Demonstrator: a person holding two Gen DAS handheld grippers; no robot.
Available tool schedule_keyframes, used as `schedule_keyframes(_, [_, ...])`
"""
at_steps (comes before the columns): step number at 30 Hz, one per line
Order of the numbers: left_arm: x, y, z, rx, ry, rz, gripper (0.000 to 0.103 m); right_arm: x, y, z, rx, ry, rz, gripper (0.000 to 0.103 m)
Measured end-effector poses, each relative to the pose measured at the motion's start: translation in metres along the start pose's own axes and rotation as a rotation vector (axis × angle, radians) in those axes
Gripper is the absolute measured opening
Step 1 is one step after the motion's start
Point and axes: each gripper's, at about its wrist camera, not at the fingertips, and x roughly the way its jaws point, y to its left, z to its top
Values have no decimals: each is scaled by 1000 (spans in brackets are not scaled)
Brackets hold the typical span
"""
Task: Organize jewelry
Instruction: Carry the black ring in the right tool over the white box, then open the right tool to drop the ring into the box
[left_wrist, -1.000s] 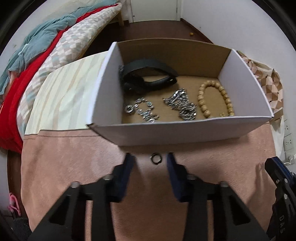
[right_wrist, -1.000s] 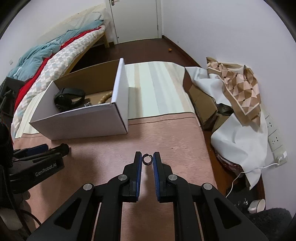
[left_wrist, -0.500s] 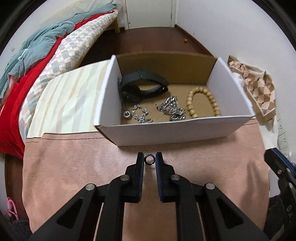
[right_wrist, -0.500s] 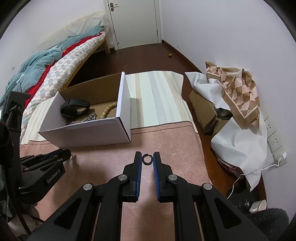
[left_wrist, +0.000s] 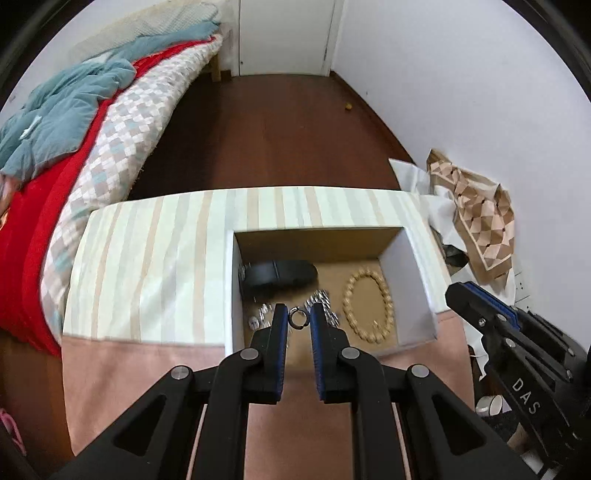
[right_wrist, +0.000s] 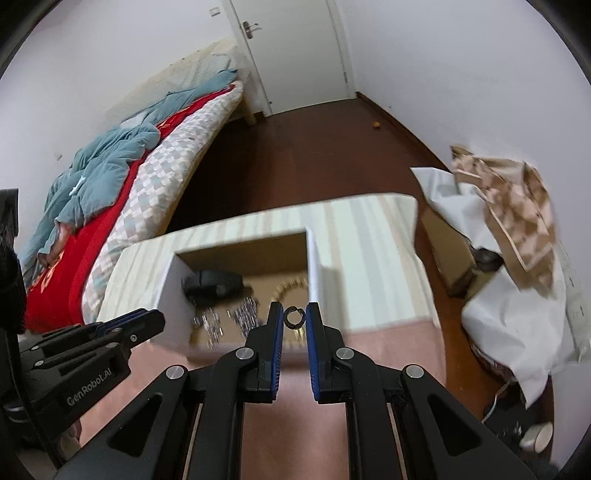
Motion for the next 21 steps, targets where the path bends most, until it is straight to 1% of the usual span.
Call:
schedule_keyframes(1, [7, 6, 7, -24, 17, -4, 10, 7, 3, 7, -7, 16, 8, 13])
schedule_keyframes(3, [15, 12, 13, -40, 47, -20, 11, 23, 7, 20, -17, 59, 22, 13])
schedule_keyframes(4, [20, 16, 15, -59, 66, -11, 11, 31, 8, 26, -18, 84, 28, 13])
schedule_keyframes(5, [22, 19, 16, -75, 76, -7, 11, 38, 9, 31, -26, 99, 21, 13])
schedule_keyframes(6, [23, 23, 18, -90, 88, -16, 11, 48, 11, 35, -49, 133, 17, 13])
schedule_keyframes(9, [23, 31, 21, -122, 98, -28, 13, 64, 10, 42, -48, 184, 11, 13])
schedule_keyframes(12, [15, 36, 23, -130, 72, -7, 28, 69, 5, 46, -24, 209, 10, 15])
schedule_keyframes(13, [11, 37, 23, -133, 59, 0, 43, 67, 3, 46, -19, 206, 9, 18])
schedule_keyframes(14, [5, 38, 22, -134, 39, 18, 55, 65, 2, 47, -13, 199, 9, 20])
schedule_keyframes(15, [1, 40, 22, -133, 26, 28, 58, 62, 0, 48, -6, 193, 13, 22])
schedule_keyframes(16, [-5, 41, 20, -132, 8, 47, 61, 58, -1, 47, -1, 186, 14, 23])
schedule_keyframes(18, [-12, 44, 18, -125, -13, 71, 62, 50, -4, 47, 4, 171, 9, 23])
schedule_keyframes(20, [-20, 45, 13, -119, -33, 104, 71, 43, -4, 47, -1, 159, -2, 23])
schedule_keyframes(21, [-25, 47, 8, -120, -51, 125, 72, 39, -4, 46, -7, 153, -16, 25])
